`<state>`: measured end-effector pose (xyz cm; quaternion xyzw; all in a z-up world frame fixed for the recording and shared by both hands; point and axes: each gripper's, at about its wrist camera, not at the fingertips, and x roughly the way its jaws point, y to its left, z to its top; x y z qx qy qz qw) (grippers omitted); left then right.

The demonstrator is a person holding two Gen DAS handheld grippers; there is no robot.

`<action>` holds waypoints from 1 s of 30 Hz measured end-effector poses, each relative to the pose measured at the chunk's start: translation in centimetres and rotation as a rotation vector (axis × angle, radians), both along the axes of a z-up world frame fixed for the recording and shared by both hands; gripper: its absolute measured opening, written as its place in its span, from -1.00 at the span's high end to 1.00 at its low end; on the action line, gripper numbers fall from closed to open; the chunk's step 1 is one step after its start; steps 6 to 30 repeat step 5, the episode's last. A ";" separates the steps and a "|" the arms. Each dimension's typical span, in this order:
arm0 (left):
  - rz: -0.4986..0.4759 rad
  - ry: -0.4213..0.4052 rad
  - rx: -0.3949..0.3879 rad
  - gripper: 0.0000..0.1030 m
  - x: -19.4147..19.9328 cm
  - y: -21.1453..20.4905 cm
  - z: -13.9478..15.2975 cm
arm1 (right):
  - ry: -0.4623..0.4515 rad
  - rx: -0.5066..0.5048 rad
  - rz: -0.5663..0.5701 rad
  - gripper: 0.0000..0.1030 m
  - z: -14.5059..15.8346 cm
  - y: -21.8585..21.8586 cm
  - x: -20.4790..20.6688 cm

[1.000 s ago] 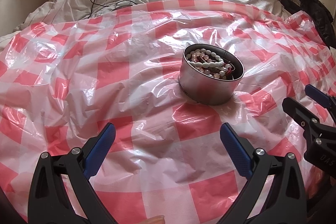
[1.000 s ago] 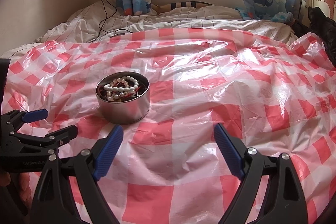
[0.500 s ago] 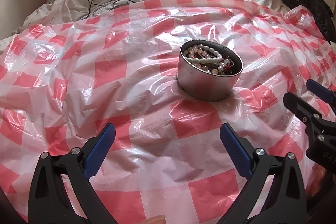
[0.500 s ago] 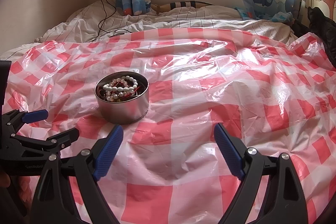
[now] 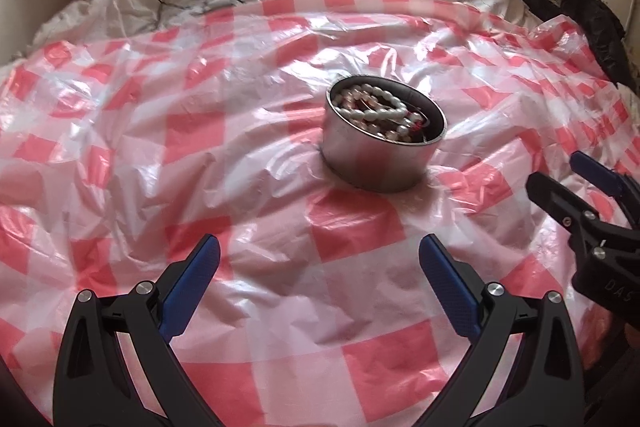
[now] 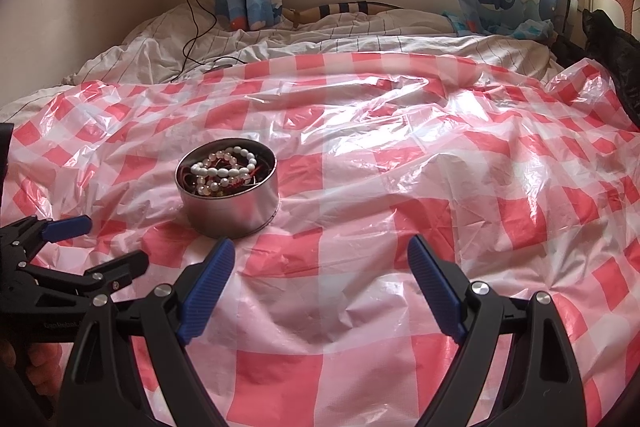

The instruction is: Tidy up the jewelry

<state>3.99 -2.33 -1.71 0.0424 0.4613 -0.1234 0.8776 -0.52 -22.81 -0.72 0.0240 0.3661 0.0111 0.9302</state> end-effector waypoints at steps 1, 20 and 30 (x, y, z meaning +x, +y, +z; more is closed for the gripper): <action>0.003 0.014 -0.009 -0.86 0.1 0.0 -0.1 | 0.000 0.000 0.000 -0.64 0.0 0.0 0.0; 0.027 0.037 -0.005 -0.86 0.3 0.3 -0.3 | 0.001 0.000 0.000 -0.64 0.0 0.0 0.0; 0.027 0.037 -0.005 -0.86 0.3 0.3 -0.3 | 0.001 0.000 0.000 -0.64 0.0 0.0 0.0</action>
